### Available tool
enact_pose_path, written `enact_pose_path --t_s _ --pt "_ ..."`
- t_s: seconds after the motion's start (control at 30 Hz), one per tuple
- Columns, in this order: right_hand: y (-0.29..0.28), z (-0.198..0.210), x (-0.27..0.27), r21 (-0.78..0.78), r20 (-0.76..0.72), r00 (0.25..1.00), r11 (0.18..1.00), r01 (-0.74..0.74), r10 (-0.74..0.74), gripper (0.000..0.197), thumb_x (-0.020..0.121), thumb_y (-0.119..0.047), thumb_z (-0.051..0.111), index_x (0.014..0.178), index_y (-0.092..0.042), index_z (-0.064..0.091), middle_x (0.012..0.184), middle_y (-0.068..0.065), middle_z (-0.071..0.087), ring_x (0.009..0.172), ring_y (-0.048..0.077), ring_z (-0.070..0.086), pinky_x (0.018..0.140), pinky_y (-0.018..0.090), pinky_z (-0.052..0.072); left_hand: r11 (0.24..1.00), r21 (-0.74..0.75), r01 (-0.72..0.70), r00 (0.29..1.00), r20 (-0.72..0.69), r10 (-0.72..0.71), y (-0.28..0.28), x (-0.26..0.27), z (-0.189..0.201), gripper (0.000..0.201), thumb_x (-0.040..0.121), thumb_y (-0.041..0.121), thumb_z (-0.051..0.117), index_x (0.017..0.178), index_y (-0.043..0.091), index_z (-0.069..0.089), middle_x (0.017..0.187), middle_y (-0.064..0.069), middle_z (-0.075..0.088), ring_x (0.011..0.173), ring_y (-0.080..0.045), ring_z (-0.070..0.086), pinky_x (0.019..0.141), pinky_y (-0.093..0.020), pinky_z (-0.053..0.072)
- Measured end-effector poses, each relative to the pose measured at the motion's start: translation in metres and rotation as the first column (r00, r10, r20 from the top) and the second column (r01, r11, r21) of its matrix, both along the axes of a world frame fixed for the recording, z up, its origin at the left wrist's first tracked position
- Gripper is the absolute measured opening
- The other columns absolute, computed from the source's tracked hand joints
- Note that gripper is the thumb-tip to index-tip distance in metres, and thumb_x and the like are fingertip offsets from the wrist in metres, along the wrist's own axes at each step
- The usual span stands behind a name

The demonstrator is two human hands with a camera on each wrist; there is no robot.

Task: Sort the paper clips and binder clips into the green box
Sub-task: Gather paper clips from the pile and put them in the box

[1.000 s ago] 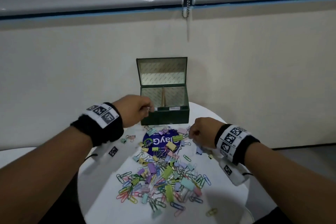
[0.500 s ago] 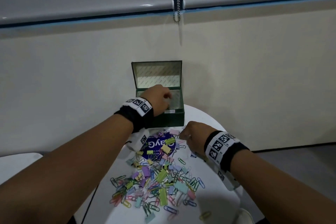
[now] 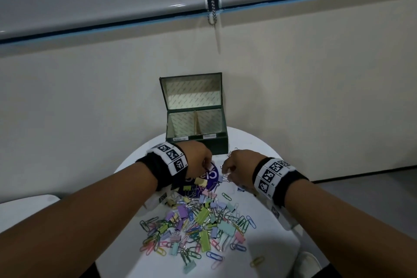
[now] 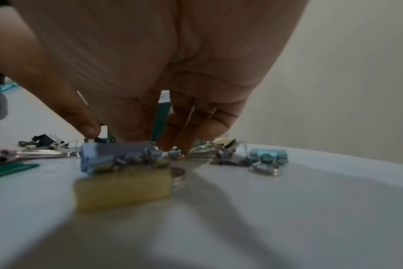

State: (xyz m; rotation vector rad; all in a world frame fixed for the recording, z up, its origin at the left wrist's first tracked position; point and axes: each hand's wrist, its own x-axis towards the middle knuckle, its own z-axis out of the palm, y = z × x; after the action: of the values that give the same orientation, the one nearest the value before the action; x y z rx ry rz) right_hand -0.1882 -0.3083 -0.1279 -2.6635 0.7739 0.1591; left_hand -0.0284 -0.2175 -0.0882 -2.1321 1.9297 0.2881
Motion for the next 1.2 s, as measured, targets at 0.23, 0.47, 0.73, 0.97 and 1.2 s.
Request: enact_pose_path --t_s 0.23,0.47,0.73,0.97,1.2 --pt "-0.002 -0.001 0.002 0.007 -0.019 0.999 0.999 0.039 -0.038 0.023 0.087 -0.01 0.057 0.092 -0.03 0.067 0.085 -0.008 0.062 0.086 0.017 0.061 0.081 0.03 0.054 0.999 0.019 0.041 0.999 -0.025 -0.04 -0.006 -0.029 -0.014 0.033 0.082 0.052 0.068 0.103 0.027 0.072 0.092 0.005 0.066 0.08 -0.015 0.059 0.07 -0.024 0.044" --pt "-0.002 -0.006 0.004 0.019 0.014 0.997 0.997 0.072 -0.072 0.029 0.079 -0.006 0.057 0.088 -0.032 0.062 0.091 -0.007 0.061 0.089 0.019 0.062 0.076 0.029 0.055 1.0 0.01 -0.011 0.999 0.052 0.01 -0.004 -0.017 -0.009 0.029 0.081 0.045 0.065 0.083 0.016 0.068 0.082 0.003 0.065 0.078 -0.02 0.061 0.068 -0.026 0.05" --pt "-0.004 0.0 0.001 -0.063 0.153 0.987 0.996 0.057 -0.047 0.012 0.089 -0.011 0.058 0.089 -0.022 0.061 0.101 0.002 0.058 0.093 0.023 0.059 0.082 0.03 0.049 0.98 0.024 0.2 0.979 -0.047 -0.198 0.009 -0.042 -0.003 0.022 0.086 0.046 0.065 0.101 0.032 0.073 0.1 0.011 0.068 0.09 -0.013 0.062 0.083 -0.029 0.052" --pt "-0.003 0.0 -0.001 -0.1 0.196 0.98 0.994 0.048 -0.028 0.015 0.09 -0.01 0.057 0.086 -0.023 0.061 0.095 0.002 0.054 0.087 0.022 0.055 0.077 0.027 0.042 0.849 0.045 0.526 0.843 0.107 -0.528 0.011 -0.059 -0.021 0.011 0.086 0.031 0.062 0.093 0.031 0.07 0.086 0.009 0.064 0.083 -0.019 0.061 0.065 -0.031 0.053" --pt "-0.004 0.001 -0.002 -0.027 0.262 0.962 0.996 0.083 -0.073 0.025 0.092 -0.007 0.054 0.11 -0.023 0.061 0.105 0.002 0.06 0.095 0.022 0.059 0.082 0.028 0.046 0.9 0.032 0.434 0.901 -0.008 -0.434 0.016 -0.05 -0.018 0.011 0.088 0.027 0.055 0.082 0.026 0.064 0.08 0.006 0.061 0.074 -0.017 0.059 0.067 -0.032 0.053"
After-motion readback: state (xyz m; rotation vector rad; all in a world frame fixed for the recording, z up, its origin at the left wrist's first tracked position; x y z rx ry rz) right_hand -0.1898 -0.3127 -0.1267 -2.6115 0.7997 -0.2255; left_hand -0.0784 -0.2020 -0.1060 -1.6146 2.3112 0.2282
